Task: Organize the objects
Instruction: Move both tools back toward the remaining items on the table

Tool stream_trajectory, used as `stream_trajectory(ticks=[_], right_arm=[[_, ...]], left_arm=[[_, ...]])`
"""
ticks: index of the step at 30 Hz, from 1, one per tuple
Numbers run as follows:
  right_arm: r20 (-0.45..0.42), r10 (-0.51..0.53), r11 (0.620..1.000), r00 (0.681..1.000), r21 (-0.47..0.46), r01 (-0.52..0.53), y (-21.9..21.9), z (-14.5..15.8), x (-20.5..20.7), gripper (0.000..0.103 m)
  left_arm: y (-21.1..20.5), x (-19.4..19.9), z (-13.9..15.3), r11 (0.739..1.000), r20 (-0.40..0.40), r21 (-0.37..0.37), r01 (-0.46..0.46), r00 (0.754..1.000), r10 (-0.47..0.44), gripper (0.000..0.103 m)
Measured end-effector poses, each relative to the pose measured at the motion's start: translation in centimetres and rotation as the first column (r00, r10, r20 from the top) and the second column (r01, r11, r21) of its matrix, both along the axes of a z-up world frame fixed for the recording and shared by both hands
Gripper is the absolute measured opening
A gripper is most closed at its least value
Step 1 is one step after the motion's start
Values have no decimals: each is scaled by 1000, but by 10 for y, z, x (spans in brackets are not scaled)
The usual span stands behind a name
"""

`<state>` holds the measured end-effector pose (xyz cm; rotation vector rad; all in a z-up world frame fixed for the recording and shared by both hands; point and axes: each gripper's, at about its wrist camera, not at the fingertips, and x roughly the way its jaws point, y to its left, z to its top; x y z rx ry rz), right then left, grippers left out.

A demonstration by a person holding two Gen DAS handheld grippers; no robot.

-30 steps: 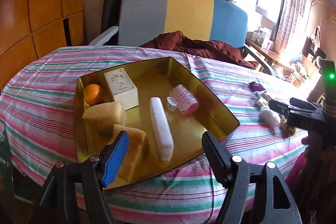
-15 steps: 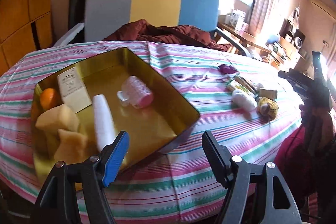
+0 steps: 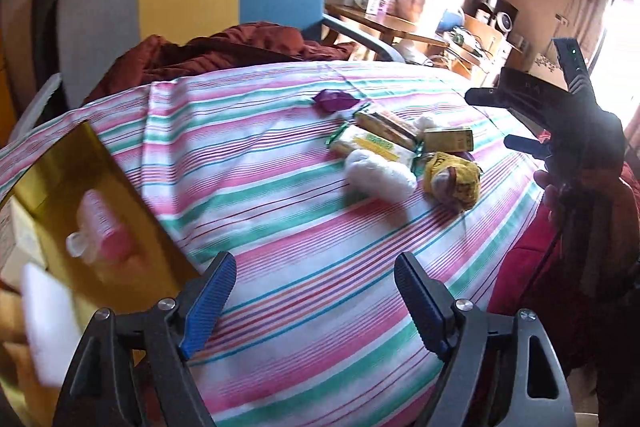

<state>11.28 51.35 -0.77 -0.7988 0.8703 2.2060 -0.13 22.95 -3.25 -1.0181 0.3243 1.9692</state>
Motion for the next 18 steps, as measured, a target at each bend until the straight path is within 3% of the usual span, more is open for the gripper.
stream_trajectory(ticks=[8, 15, 18], right_arm=[[-28, -1, 999, 1000, -43, -1, 5, -2, 2, 103], [-40, 3, 997, 999, -72, -6, 8, -5, 2, 103], [-50, -5, 996, 999, -85, 0, 10, -6, 4, 103]], left_arm=[[54, -4, -16, 995, 20, -7, 104, 994, -104, 88], [92, -21, -26, 993, 47, -42, 113, 993, -111, 90], [110, -21, -27, 989, 12, -68, 133, 991, -132, 90]])
